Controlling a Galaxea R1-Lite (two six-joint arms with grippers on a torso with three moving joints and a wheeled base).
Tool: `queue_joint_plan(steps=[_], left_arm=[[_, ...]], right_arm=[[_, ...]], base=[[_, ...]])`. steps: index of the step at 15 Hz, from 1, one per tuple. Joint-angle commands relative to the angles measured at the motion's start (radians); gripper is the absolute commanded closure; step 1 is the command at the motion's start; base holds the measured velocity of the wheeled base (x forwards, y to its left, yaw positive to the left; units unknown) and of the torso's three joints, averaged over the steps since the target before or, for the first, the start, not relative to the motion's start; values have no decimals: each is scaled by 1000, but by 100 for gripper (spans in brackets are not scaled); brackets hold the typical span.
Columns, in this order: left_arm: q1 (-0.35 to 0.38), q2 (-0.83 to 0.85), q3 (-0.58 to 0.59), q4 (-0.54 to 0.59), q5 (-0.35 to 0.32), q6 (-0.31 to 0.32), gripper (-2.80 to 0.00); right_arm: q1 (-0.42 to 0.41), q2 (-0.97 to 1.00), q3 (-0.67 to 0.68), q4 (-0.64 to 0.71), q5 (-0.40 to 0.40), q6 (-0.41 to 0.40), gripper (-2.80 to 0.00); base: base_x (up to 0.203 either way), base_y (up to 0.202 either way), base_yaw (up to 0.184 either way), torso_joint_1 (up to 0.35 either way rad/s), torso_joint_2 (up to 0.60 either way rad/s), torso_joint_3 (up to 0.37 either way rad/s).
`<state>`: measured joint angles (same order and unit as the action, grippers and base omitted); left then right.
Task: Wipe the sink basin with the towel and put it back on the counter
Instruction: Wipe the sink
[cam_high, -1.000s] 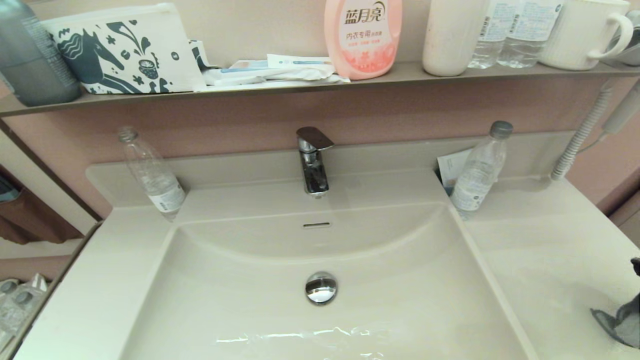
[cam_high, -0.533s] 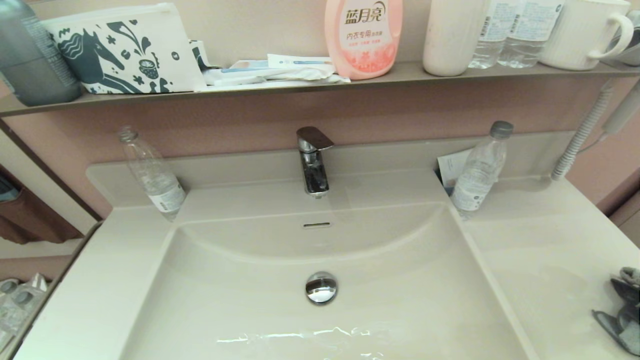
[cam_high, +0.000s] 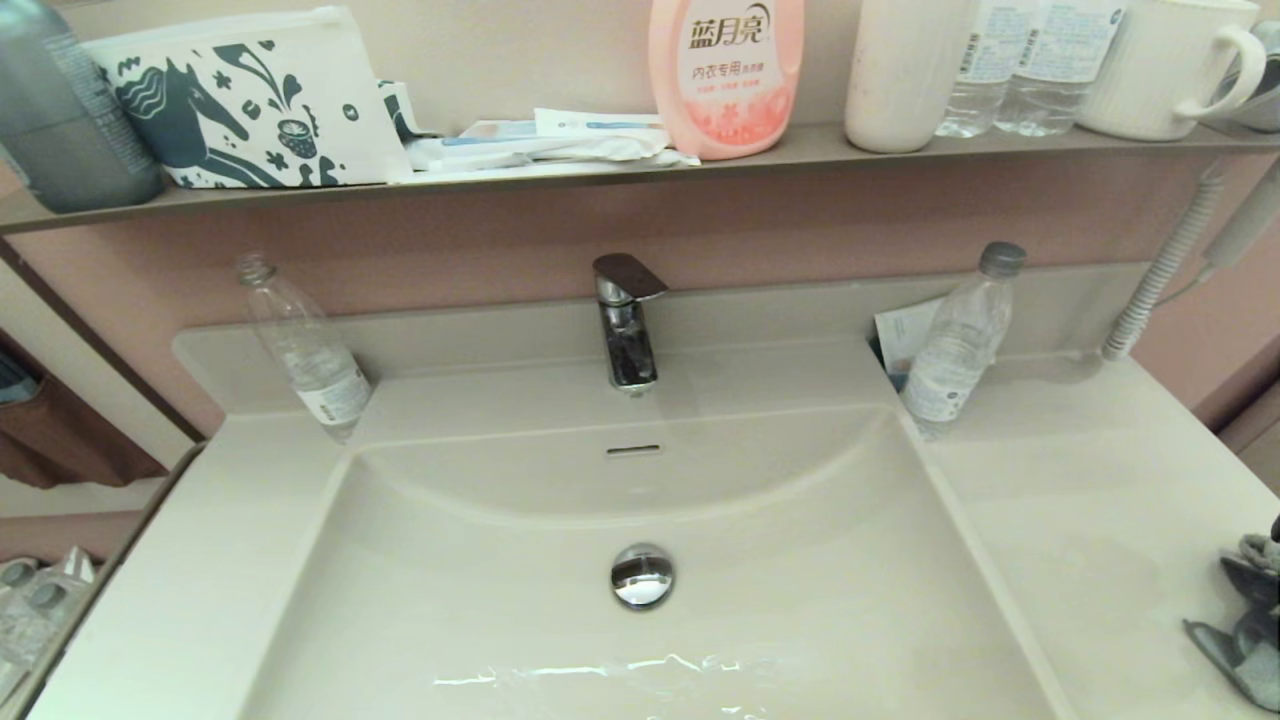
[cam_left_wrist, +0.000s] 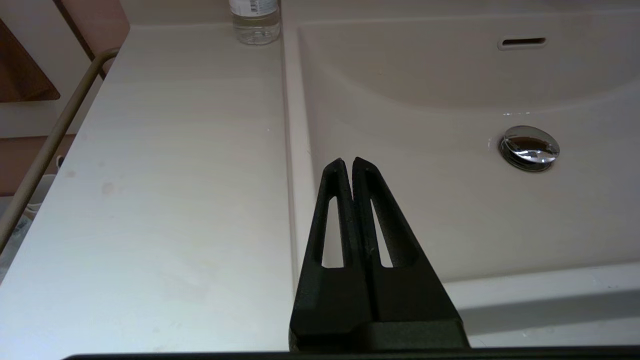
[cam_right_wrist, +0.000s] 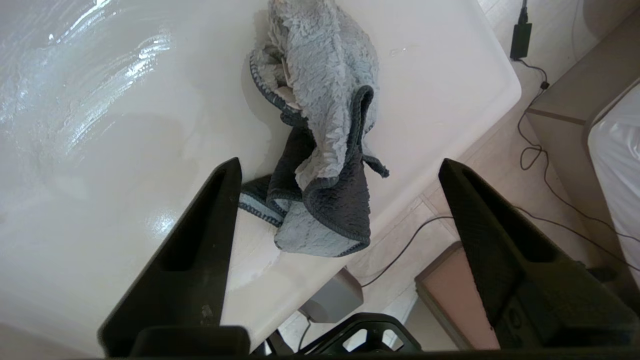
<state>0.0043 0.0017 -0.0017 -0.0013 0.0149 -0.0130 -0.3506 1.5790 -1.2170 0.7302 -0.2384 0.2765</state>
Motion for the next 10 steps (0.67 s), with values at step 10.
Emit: queue_joint_plan(steps=[10], left_arm=[[0,1,0,0,0,-1,0]], right_arm=[[229,-88,24,73,11,113,0]], base=[[0,0,0,0,0,0]])
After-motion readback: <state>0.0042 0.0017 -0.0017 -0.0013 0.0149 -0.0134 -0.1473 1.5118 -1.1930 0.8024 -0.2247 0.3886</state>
